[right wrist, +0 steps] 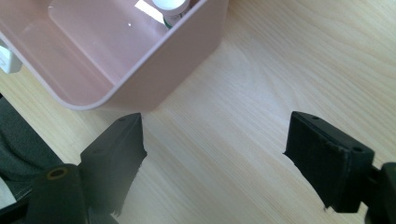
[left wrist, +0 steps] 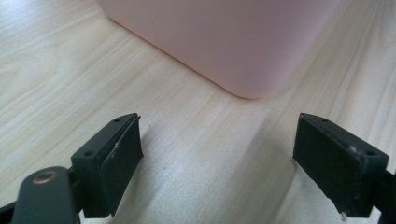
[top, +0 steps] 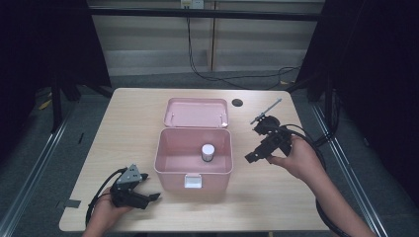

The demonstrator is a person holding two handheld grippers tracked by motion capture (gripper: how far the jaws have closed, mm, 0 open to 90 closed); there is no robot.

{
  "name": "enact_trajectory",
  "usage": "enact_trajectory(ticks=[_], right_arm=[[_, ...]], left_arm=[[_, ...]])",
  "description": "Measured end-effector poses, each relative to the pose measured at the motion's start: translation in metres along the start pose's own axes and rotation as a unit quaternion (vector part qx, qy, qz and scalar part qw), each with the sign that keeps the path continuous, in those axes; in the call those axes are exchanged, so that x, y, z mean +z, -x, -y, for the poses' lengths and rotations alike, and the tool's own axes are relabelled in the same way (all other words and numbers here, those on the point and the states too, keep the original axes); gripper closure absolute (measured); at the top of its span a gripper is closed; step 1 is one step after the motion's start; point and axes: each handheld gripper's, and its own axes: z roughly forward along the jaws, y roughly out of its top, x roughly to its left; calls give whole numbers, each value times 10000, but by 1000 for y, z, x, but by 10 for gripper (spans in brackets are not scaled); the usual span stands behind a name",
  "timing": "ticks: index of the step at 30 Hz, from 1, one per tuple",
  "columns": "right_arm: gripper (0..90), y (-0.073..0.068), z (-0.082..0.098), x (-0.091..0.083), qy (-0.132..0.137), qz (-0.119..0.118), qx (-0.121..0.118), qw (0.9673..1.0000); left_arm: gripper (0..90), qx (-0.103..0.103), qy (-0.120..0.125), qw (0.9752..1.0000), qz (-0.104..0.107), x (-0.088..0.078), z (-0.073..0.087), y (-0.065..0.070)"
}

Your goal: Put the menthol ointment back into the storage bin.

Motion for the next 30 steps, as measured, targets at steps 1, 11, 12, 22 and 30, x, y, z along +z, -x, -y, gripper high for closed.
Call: enact_trajectory(ticks=[1,11,12,22,30], right_arm=[[190,2,2,0,23,-23,18,10000],[186,9,20,8,99,-93,1,9999],[186,10,22,8,112,-111,3,9999],[188,20,45,22,181,-246,110,9995],[190,27,64,42,141,-277,183,9994]], left_arm=[[150,2,2,10000,1,0,0,0],[150,-12,25,10000,-9,0,0,1],[150,-9,24,10000,-9,0,0,1],[150,17,23,10000,-36,1,0,1],[150,53,15,10000,-56,1,0,1]])
